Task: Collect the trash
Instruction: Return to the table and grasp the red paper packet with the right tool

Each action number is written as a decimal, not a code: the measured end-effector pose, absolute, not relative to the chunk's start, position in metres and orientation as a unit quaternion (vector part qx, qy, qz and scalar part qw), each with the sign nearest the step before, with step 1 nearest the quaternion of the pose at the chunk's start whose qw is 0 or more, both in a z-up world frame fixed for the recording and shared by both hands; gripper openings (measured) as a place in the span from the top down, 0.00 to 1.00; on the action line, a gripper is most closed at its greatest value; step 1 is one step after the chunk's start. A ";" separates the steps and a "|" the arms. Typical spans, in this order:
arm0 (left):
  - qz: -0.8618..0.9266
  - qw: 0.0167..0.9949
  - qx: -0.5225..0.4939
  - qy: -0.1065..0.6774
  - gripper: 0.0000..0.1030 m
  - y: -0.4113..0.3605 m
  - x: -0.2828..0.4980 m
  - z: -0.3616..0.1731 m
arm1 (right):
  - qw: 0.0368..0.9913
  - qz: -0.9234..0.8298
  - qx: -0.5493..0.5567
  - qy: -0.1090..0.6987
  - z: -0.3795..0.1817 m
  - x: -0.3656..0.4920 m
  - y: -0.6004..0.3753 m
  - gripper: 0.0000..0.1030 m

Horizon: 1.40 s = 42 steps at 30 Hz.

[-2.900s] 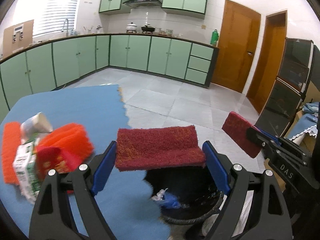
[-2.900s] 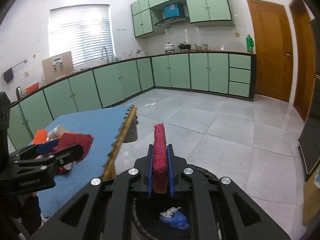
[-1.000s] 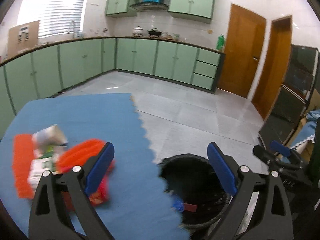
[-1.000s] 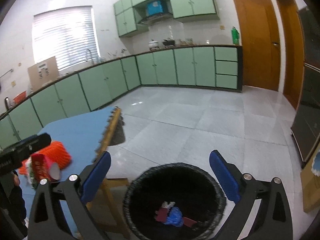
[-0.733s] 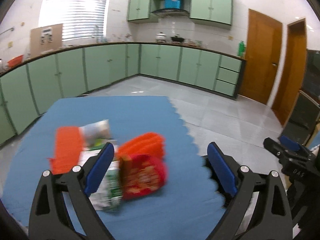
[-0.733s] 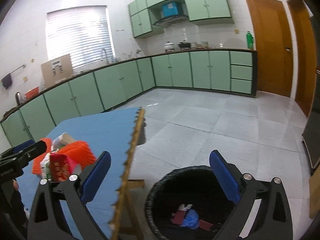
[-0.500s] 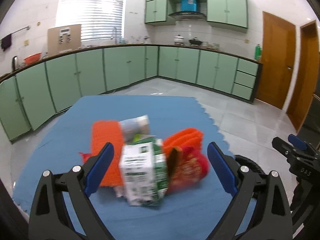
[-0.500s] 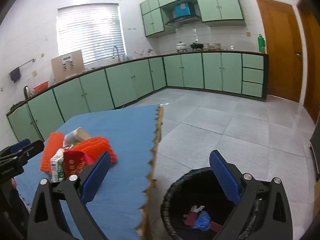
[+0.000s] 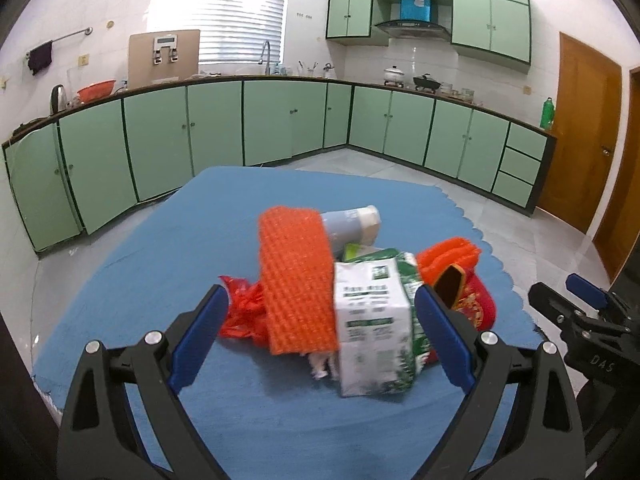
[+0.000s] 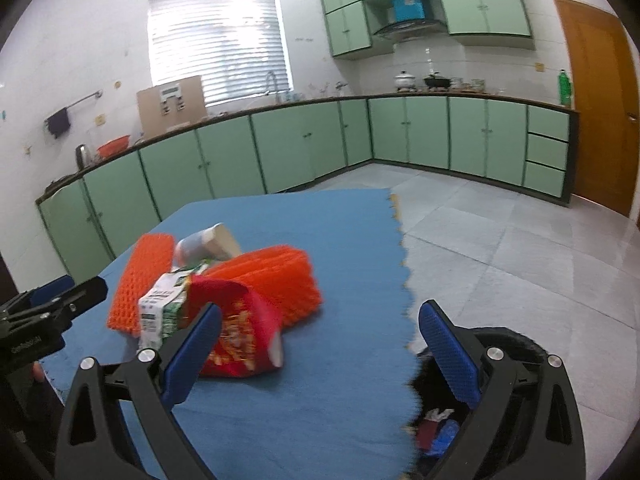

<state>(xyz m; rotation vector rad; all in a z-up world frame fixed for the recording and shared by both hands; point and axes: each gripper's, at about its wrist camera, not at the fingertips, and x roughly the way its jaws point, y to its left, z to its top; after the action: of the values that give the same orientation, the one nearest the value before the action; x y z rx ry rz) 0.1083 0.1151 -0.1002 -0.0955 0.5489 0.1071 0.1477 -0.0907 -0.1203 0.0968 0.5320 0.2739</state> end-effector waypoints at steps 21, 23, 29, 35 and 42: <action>0.071 0.957 -0.060 0.273 0.11 0.154 0.104 -0.110 | 0.939 0.156 0.048 0.304 -0.135 0.175 -0.038 0.06; 0.071 0.957 -0.064 0.274 0.11 0.156 0.105 -0.111 | 0.937 0.157 0.047 0.308 -0.136 0.178 -0.037 0.06; 0.064 0.957 -0.066 0.276 0.11 0.154 0.109 -0.114 | 0.930 0.160 0.048 0.329 -0.146 0.181 -0.037 0.08; 0.057 0.956 -0.067 0.279 0.11 0.151 0.112 -0.115 | 0.920 0.183 0.055 0.342 -0.150 0.181 -0.036 0.24; 0.052 0.956 -0.067 0.281 0.11 0.144 0.112 -0.117 | 0.918 0.200 0.053 0.339 -0.148 0.175 -0.037 0.36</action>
<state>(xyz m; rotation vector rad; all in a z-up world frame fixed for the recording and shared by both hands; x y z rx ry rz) 0.1122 0.1444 -0.1167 -0.1356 0.5712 0.1060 0.1753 -0.0366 -0.1483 0.1097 0.6967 0.4116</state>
